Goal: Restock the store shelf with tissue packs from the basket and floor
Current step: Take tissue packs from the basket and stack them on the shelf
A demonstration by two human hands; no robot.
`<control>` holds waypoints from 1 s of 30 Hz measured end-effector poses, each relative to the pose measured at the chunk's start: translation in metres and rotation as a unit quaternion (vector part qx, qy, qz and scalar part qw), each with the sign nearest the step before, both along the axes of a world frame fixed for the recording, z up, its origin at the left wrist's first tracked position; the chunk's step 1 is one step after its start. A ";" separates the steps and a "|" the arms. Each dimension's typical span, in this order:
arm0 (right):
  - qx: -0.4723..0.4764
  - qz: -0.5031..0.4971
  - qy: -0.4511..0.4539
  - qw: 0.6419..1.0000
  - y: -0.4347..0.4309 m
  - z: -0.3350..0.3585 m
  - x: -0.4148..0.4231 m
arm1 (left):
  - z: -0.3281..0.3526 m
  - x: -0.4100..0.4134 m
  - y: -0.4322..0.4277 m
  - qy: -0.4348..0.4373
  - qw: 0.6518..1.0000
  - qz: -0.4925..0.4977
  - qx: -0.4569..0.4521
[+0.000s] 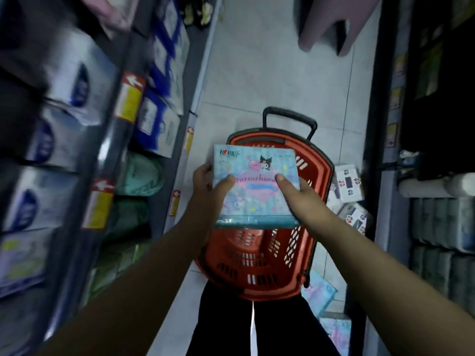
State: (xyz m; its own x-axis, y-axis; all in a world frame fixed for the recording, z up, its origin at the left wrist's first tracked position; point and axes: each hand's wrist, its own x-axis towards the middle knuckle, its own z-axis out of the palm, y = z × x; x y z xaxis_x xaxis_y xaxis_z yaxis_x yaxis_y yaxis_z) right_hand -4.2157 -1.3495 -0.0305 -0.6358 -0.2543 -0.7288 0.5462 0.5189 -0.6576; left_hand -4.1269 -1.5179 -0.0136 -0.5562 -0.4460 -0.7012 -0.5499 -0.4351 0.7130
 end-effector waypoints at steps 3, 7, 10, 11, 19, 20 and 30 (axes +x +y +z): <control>-0.025 0.008 0.011 1.000 -0.015 0.083 0.005 | 0.086 0.010 -0.013 0.039 0.999 -0.005 -0.031; -0.063 0.035 0.035 0.997 -0.036 0.181 0.018 | 0.189 0.029 -0.025 0.099 0.993 0.002 -0.059; -0.106 0.051 0.092 0.989 -0.051 0.250 0.025 | 0.257 0.043 -0.034 0.129 0.988 0.018 -0.088; -0.121 0.056 0.110 0.985 -0.054 0.268 0.025 | 0.275 0.046 -0.036 0.142 0.985 0.026 -0.091; -0.229 0.131 0.241 0.934 -0.087 0.412 0.014 | 0.420 0.068 -0.040 0.249 0.949 0.098 -0.167; -0.250 0.143 0.249 0.925 -0.089 0.426 0.013 | 0.434 0.072 -0.039 0.258 0.943 0.106 -0.181; -0.386 0.252 0.251 0.851 -0.121 0.537 0.032 | 0.538 0.121 -0.025 0.291 0.873 0.211 -0.329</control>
State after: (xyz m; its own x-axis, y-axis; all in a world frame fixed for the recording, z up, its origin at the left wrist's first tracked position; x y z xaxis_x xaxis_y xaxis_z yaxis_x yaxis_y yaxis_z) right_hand -4.1834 -1.4708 0.5067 -0.4868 -0.8665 0.1104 -0.0676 -0.0886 -0.9938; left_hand -4.0054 -1.5425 0.5246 -0.4220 -0.8972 0.1301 0.0994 0.0968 0.9903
